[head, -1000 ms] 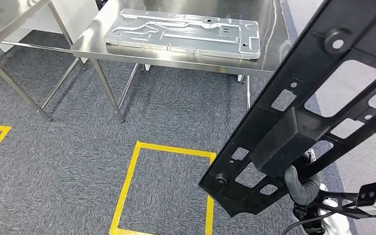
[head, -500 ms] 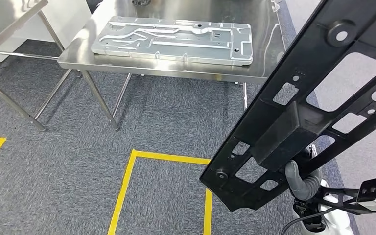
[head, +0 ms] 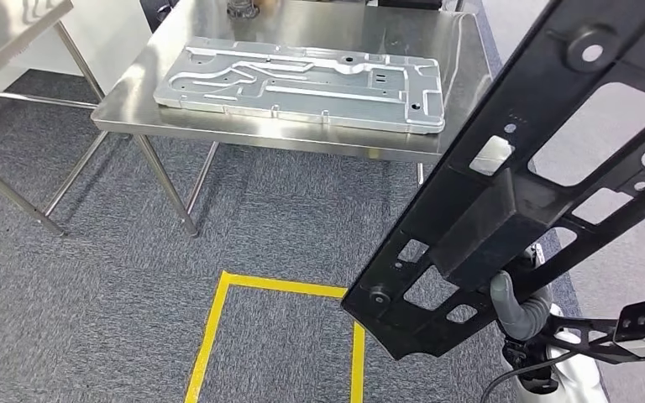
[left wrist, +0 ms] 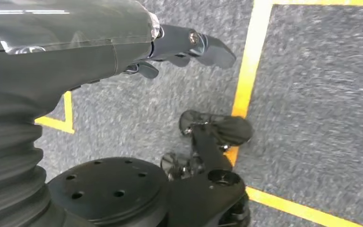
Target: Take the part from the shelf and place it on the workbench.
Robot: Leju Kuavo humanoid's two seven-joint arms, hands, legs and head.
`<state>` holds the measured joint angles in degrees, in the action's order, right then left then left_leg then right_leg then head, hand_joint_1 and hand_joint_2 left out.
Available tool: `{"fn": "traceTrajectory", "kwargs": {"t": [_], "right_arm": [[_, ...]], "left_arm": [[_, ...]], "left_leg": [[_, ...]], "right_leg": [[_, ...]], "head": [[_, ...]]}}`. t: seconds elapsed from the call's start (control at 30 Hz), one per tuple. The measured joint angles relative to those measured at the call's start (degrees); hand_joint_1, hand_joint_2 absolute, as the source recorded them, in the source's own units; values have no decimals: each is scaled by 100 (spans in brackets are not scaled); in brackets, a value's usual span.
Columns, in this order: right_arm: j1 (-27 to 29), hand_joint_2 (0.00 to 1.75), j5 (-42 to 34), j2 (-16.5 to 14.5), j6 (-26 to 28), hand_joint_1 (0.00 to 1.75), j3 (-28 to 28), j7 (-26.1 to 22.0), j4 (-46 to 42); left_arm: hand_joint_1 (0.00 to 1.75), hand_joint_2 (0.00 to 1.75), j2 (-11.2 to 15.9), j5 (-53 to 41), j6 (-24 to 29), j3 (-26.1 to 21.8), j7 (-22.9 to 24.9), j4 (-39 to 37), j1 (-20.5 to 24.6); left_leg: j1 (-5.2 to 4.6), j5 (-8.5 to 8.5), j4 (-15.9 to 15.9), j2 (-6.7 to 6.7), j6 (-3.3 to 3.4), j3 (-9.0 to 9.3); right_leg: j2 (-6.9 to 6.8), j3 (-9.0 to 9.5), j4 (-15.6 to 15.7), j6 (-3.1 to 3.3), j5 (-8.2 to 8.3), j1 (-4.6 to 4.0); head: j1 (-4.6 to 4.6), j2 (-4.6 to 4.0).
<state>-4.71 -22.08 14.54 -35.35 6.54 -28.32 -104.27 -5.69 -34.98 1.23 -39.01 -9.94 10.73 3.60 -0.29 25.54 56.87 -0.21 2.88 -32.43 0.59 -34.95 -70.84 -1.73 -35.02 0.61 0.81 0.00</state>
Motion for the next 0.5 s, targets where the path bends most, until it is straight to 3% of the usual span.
{"fn": "traceTrajectory", "kwargs": {"t": [0.03, 0.07, 0.1, 0.17, 0.23, 0.3, 0.37, 0.43, 0.5], "right_arm": [[10, 175, -5, -1, -7, 175, 0, -4, 1], [16, 175, -11, -1, -11, 175, 0, -9, 2], [19, 175, -16, -1, -13, 175, 0, -14, 2], [27, 175, -15, -1, -11, 175, -2, -25, 2], [56, 175, 11, -1, -9, 175, -13, -48, -3], [100, 175, 48, -1, -9, 175, -41, -75, -21], [128, 175, 63, -1, -23, 175, -76, -96, -50], [135, 175, 63, -1, -61, 175, -99, -113, -70], [142, 175, 63, -4, -94, 175, -107, -121, -75]], "left_arm": [[0, 175, -1, 1, 1, -2, -3, 0, -2], [0, 175, -2, 1, 1, -3, -7, 0, -9], [0, 175, -4, 1, 2, -4, -14, 0, -17], [0, 175, -11, -5, 0, -5, -41, -1, -29], [0, 175, -20, -26, -10, -8, -76, -1, -21], [0, 175, -23, -49, -26, -10, -90, 0, -9], [0, 175, -23, -60, -35, -13, -82, 0, -6], [0, 175, -24, -61, -36, -21, -72, 0, 5], [0, 175, -26, -57, -33, -30, -65, 0, 11]], "left_leg": [[-2, 50, 0, -2, -2, 52], [-4, 104, 0, -2, -6, 119], [-5, 165, 0, -2, -13, 200], [-5, 291, 1, 0, -38, 362], [-4, 393, -6, -9, -91, 450], [2, 428, 8, -14, -161, 518], [12, 460, 133, -6, -221, 544], [29, 610, 612, -5, -273, 305], [60, 908, 1373, -5, -322, -184]], "right_leg": [[-2, -195, -193, -16, -108, 8], [-6, -310, -203, -30, -106, 15], [-14, -330, -16, -34, 34, 19], [-44, -201, 695, -7, 631, 13], [-77, -93, 1186, 59, 1001, -32], [-75, -34, 1313, 143, 1011, -73], [-48, 95, 1378, 218, 1008, -52], [-40, 217, 1406, 267, 958, -24], [-37, 294, 1408, 283, 882, -17]], "head": [[0, 0], [0, 0], [0, 0], [0, 0], [0, 0], [0, 0], [0, 0], [1, 0], [2, 0]]}}
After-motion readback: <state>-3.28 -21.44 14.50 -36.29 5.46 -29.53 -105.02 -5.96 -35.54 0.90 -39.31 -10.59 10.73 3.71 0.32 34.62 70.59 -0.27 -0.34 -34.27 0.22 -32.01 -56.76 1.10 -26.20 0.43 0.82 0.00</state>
